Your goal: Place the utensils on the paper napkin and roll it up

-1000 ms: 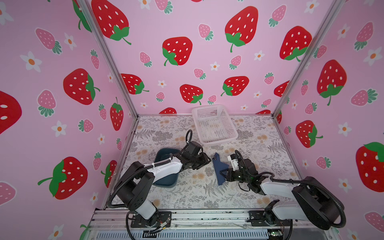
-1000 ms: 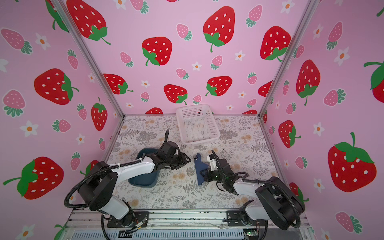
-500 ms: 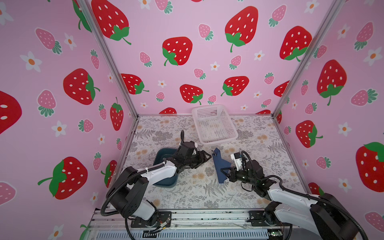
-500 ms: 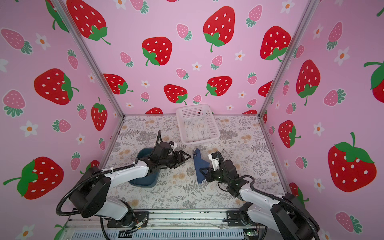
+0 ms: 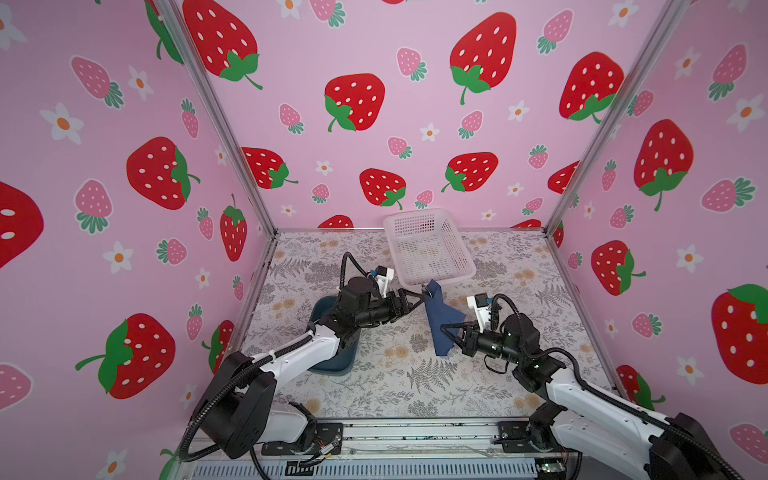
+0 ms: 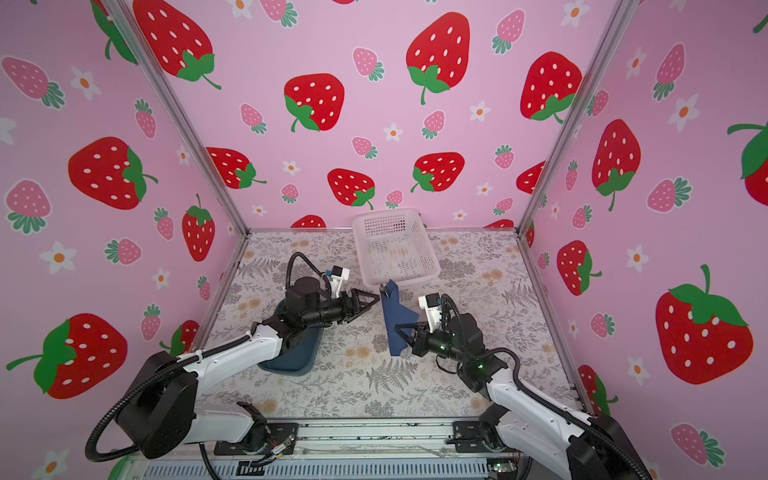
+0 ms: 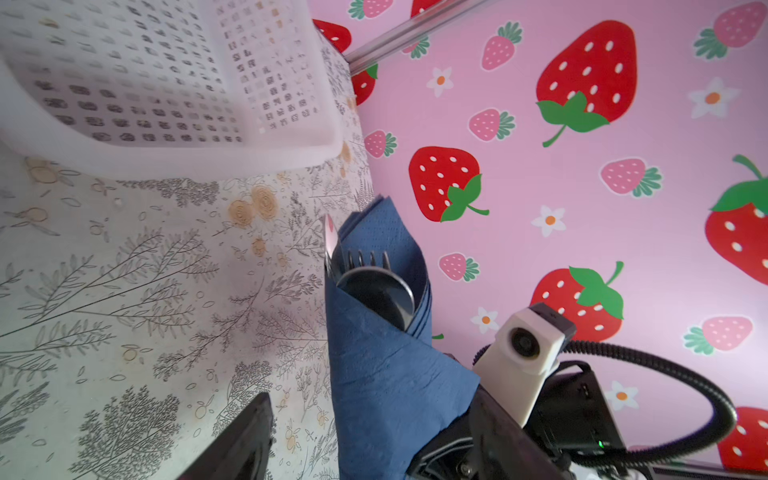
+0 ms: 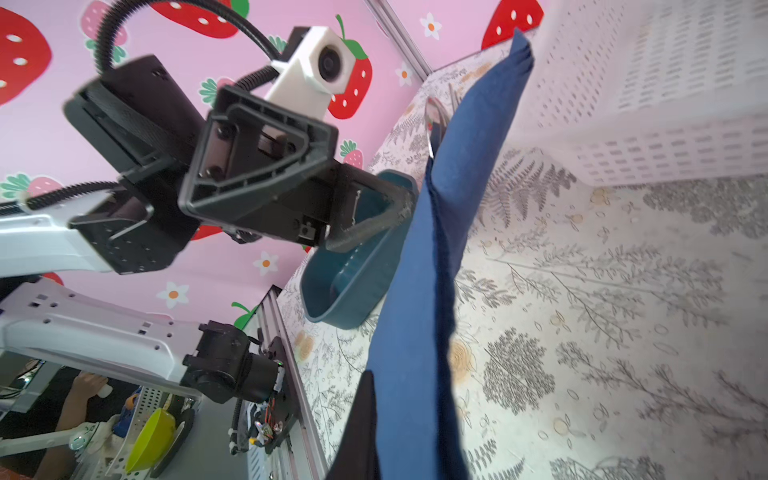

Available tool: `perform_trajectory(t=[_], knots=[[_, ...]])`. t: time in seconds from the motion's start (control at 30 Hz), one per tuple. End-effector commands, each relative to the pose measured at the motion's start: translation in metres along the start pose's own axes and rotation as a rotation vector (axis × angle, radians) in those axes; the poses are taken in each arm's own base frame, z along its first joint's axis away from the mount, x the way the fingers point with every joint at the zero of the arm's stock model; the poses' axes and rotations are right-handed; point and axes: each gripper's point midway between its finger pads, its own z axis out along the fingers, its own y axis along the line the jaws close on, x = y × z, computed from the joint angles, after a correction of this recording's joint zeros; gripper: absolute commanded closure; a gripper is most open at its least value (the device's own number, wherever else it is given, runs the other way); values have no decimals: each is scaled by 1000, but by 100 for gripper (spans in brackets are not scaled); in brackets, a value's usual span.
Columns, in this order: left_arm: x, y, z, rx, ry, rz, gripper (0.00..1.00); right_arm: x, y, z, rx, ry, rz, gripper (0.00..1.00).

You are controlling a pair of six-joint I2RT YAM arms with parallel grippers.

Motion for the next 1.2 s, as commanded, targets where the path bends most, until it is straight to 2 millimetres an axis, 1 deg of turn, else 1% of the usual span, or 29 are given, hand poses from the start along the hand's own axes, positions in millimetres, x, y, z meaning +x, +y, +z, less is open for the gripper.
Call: perform_trajectory(t=[0.0,0.1,0.27,0.37,0.53,0.67,0.9,1.07,1.17], knots=[[-8,-39,-7,142,3,124,24,-37,35,-3,-103,-72,-65,96],[-12,-47,-13,199,7,129,24,-49,47,-3,-134,-88,-83,96],[-13,-76,-16,356,51,145,22,-63,63,-3,-191,-112,-94,96],[-13,-89,-16,427,76,145,22,-69,70,-4,-222,-127,-98,96],[-14,-94,-12,456,96,138,23,-78,79,-5,-269,-151,-98,96],[-12,-107,-12,499,112,145,24,-83,83,-6,-291,-165,-99,96],[-9,-122,-10,563,123,138,28,-88,91,-10,-330,-180,-99,96],[-7,-126,-9,576,127,136,33,-90,92,-12,-335,-199,-88,96],[-7,-126,-10,575,123,135,40,-90,90,-13,-333,-205,-81,96]])
